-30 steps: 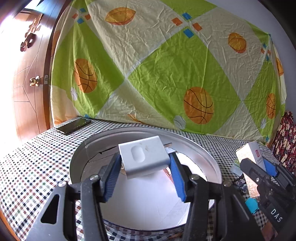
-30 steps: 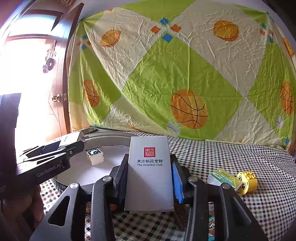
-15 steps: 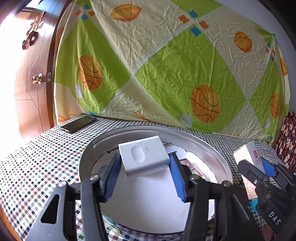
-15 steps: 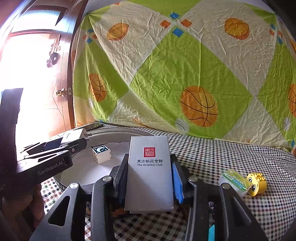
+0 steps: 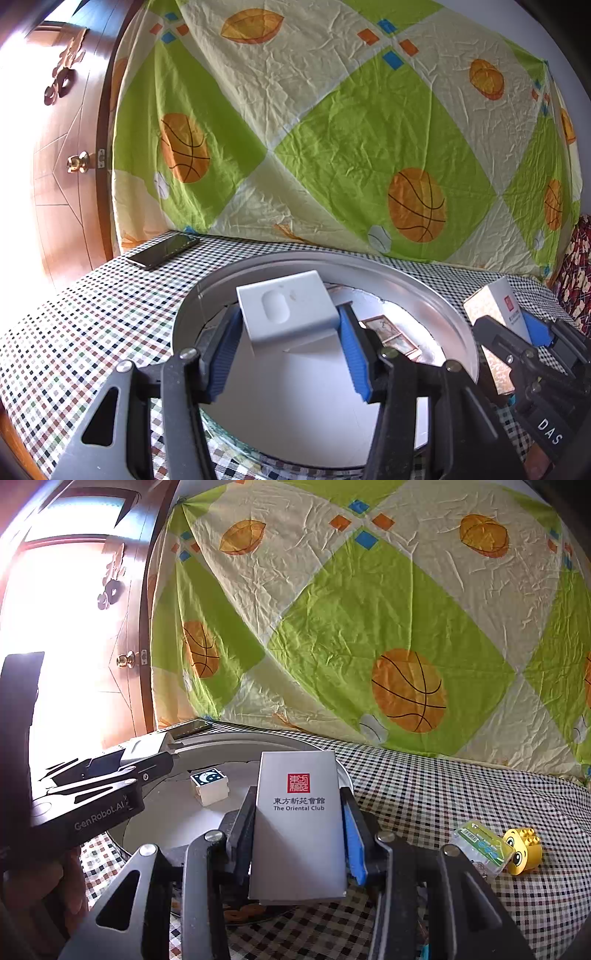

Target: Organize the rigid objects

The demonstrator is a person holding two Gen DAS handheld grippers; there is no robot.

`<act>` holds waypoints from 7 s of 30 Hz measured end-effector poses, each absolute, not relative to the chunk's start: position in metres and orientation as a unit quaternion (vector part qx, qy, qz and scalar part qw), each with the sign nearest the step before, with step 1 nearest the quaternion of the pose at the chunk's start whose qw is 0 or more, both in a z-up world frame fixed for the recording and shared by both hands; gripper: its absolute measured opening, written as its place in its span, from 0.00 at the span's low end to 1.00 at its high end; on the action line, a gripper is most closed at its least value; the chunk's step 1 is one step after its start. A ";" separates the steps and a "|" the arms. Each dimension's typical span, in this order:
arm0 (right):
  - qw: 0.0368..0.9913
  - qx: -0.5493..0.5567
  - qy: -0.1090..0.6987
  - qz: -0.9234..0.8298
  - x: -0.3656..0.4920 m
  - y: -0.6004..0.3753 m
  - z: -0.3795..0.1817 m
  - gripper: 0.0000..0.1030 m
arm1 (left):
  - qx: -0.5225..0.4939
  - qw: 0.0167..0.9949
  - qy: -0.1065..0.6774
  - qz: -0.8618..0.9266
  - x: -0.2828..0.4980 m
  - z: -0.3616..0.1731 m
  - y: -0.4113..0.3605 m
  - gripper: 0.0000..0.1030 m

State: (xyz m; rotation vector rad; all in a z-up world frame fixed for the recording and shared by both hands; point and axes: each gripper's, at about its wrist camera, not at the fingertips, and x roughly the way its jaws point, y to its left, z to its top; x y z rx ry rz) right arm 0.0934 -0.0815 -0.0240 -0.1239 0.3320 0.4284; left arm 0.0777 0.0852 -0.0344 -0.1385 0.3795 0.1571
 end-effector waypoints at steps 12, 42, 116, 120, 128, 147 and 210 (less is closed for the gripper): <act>0.953 -0.076 0.173 0.239 0.106 -0.066 -0.007 0.42 | -0.054 0.974 0.205 0.074 0.088 -0.028 0.090 0.51; 0.902 -0.074 0.308 0.295 0.193 -0.028 -0.023 0.56 | 0.021 0.949 0.298 0.104 0.133 -0.036 0.099 0.70; 0.948 -0.023 0.304 0.096 0.123 -0.258 -0.039 0.33 | 0.065 0.953 0.288 -0.075 0.090 -0.047 -0.108 0.90; 0.949 -0.024 0.305 0.081 0.129 -0.263 -0.046 0.33 | 0.088 0.948 0.293 -0.084 0.095 -0.050 -0.129 0.90; 0.950 -0.010 0.302 0.077 0.129 -0.271 -0.047 0.33 | 0.076 0.919 0.380 -0.069 0.139 -0.076 -0.138 0.74; 0.954 0.005 0.291 0.074 0.125 -0.275 -0.044 0.33 | 0.034 0.910 0.402 -0.092 0.152 -0.081 -0.130 0.23; 0.979 -0.010 0.187 0.079 0.087 -0.266 -0.024 0.33 | 0.001 0.979 0.204 -0.031 0.088 -0.035 -0.103 0.23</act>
